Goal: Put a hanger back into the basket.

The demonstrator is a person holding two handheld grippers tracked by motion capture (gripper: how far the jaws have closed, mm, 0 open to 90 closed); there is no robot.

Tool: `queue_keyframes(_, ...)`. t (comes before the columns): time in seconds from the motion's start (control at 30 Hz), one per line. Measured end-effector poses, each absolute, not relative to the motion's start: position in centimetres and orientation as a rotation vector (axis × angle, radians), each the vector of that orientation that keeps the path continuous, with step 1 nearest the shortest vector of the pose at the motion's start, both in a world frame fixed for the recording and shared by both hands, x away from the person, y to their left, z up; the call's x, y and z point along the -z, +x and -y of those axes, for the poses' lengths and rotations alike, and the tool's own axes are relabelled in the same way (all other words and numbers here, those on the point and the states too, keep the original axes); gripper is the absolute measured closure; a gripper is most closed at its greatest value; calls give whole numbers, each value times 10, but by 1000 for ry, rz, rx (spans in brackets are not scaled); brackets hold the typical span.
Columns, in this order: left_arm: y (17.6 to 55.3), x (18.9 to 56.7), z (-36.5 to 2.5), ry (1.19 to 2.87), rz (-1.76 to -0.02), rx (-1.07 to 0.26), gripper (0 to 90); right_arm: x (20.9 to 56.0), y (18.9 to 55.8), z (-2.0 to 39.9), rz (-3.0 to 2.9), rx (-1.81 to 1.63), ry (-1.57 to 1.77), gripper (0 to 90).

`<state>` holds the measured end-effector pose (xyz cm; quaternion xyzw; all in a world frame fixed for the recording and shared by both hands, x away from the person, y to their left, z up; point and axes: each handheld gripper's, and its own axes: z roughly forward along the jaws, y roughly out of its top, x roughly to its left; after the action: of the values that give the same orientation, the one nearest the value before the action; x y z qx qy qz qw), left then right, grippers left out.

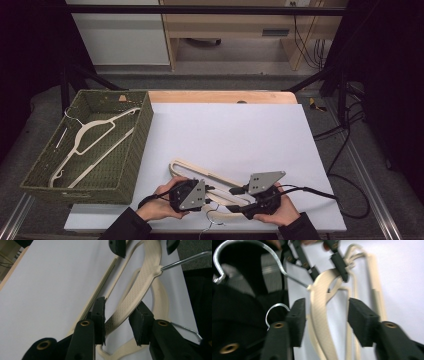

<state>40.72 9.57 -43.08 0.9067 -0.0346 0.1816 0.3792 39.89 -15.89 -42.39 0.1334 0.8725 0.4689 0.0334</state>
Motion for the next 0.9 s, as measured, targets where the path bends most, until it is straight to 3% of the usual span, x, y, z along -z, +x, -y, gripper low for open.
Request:
queue_keyframes(0.27,421,420,-86,2308,70,-463,718,406,403,199,-2449,-1502,659,259)
queue_keyframes(0.53,435,409,-76,2328,65,-461,749,403,406,224,-2307,-1464,839,162)
queue_keyframes(0.9,450,400,-63,2342,72,-488,801,405,409,235,-2245,-1418,910,126)
